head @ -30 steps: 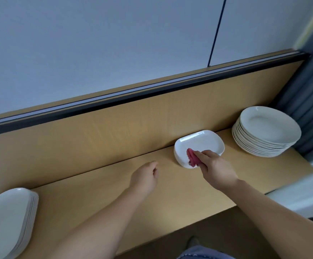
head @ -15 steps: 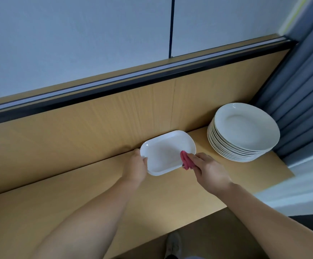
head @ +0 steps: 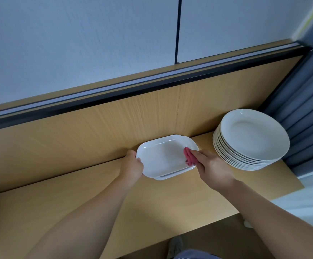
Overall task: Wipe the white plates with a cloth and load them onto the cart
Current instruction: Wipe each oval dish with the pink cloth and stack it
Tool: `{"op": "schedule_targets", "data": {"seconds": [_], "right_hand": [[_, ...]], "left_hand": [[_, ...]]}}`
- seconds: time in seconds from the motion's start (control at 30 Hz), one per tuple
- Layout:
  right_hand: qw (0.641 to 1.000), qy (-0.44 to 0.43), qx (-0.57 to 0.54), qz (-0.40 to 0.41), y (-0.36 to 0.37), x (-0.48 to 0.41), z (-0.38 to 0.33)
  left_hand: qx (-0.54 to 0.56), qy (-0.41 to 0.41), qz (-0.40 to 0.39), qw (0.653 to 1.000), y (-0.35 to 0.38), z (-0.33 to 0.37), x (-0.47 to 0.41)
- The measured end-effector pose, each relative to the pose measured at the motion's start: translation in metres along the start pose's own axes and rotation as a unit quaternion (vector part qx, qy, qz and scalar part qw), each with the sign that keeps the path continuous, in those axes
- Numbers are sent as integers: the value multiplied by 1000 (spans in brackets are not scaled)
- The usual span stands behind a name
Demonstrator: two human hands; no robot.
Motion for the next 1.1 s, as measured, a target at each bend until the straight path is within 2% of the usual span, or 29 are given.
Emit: {"op": "schedule_targets", "data": {"seconds": [0.2,0.47,0.77,1.1], "right_hand": [[998,-27,5,55,-7,-19,-37],[994,-102,-5,36,36,-47,-124],[993,-113,-5,22,103,-49,-204],[997,-74,25,0,130,-43,-220]], "left_hand": [[36,21,21,999,-26,-34,25],[64,-9,40,997,-88,-123,67],[37,-56,33,997,-126,-206,94],[59,-27,18,998,-129,-223,100]]}}
Point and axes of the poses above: each hand's wrist, its own x-axis away from the middle knuckle, its own y-axis out of the palm, z = x × y, the point moved 3 cm from there along -x, towards the middle knuckle, and after that the axes turned 15 degrees about -z, right-handed, at the moved point
